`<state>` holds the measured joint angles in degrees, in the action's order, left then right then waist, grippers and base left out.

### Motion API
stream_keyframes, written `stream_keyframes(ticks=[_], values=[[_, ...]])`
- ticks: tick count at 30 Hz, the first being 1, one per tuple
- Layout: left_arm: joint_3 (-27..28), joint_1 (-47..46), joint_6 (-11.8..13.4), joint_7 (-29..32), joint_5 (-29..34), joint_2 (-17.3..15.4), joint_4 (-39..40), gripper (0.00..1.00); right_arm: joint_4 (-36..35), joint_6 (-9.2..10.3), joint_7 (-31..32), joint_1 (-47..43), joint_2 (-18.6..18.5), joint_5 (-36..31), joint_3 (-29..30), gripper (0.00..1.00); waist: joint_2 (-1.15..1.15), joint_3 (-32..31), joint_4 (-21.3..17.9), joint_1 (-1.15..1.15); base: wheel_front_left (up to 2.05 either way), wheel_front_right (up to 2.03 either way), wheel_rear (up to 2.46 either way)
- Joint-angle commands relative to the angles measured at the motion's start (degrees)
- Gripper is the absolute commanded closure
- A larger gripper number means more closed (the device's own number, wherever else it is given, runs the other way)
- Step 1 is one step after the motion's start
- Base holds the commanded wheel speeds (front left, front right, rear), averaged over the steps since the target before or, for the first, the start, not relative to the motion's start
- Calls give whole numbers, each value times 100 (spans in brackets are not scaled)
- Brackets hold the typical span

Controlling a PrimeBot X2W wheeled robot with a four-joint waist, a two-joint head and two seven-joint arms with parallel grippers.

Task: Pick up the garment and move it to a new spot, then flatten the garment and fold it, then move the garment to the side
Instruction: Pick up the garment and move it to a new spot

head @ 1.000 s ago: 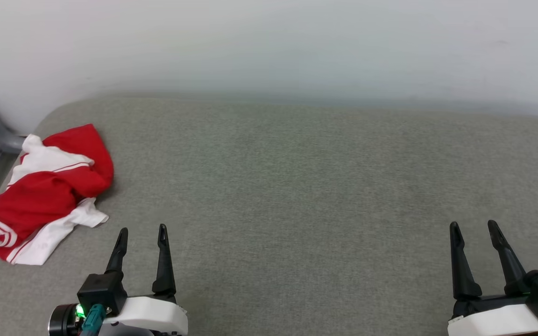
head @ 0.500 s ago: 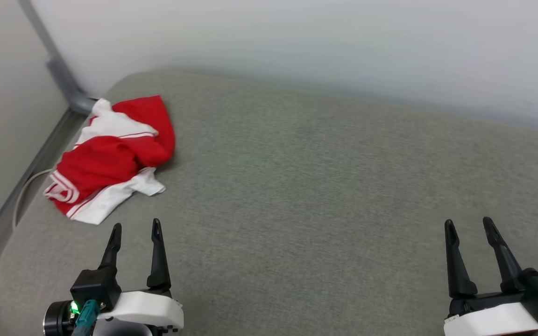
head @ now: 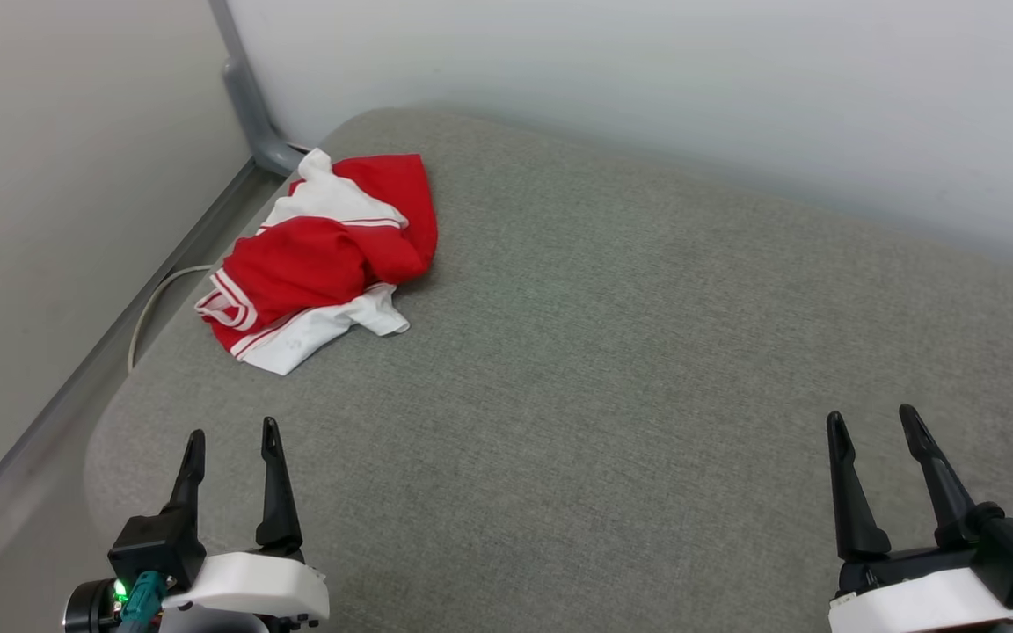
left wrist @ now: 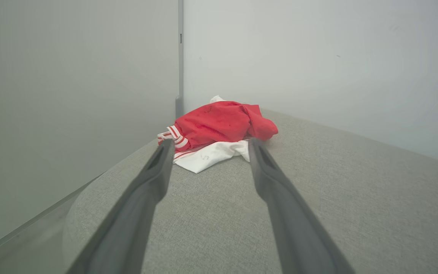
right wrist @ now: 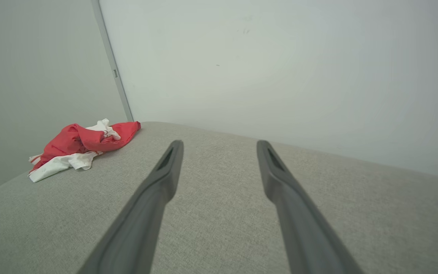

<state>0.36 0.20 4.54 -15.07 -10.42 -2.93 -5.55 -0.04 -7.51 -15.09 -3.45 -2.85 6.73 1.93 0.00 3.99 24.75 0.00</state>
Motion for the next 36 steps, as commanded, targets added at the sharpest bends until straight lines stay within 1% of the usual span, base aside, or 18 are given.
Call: stream_keyframes(ticks=[1, 5, 10, 12, 17, 20, 22, 26, 27, 29, 31, 36], values=[[20, 41, -8, -16, -35, 7, 10, 0, -16, 4, -12, 58, -5, -30, 6, 0, 0, 18, 68, 0, 0, 0, 0], [113, 47, 17, -16, -99, 7, -2, 0, -11, 4, -12, 60, -5, -26, -6, 0, 0, 23, 124, 0, 0, 0, 0], [321, -41, -77, -16, -156, 7, -34, 0, -9, 4, -12, 90, -5, -40, -52, 0, 0, 46, 89, 0, 0, 0, 0], [465, -172, -164, -16, -233, 7, -56, 0, -37, 4, -12, 118, -5, -68, -70, 0, 0, 84, 51, 0, 0, 0, 0], [928, -753, -511, -16, -84, -43, -142, 0, -173, 4, -11, 214, -5, -217, -115, 0, 0, 308, -92, 0, 0, 0, 0], [1247, -1305, -750, -16, -67, -207, -253, 0, -302, 4, -12, 378, -4, -367, -149, 0, 0, 581, -224, 0, 0, 0, 0], [1363, -1636, -852, -15, -36, -270, -294, 0, -391, 4, -12, 469, -5, -463, -168, 0, 0, 778, -311, 0, 0, 0, 0], [1628, -2384, -981, -15, -36, -512, -441, 0, -590, 4, -12, 664, -5, -642, -196, 0, 0, 1201, -480, 0, 0, 0, 0], [1648, -2548, -1011, -15, -52, -559, -483, 0, -633, 4, -12, 704, -5, -685, -197, 0, 0, 1296, -516, 0, 0, 0, 0], [1650, -2876, -1062, -15, 15, -758, -619, 0, -717, 4, -12, 773, -5, -761, -208, 0, 0, 1467, -585, 0, 0, 0, 0], [1644, -3199, -1104, -15, -60, -863, -758, 0, -796, 4, -12, 846, -6, -819, -218, 0, 0, 1615, -641, 0, 0, 0, 0], [1399, -3956, -1183, -12, -237, -1331, -1351, 0, -1001, 4, -12, 1009, -70, -917, -236, 0, 0, 1917, -769, 0, 0, 0, 0]])
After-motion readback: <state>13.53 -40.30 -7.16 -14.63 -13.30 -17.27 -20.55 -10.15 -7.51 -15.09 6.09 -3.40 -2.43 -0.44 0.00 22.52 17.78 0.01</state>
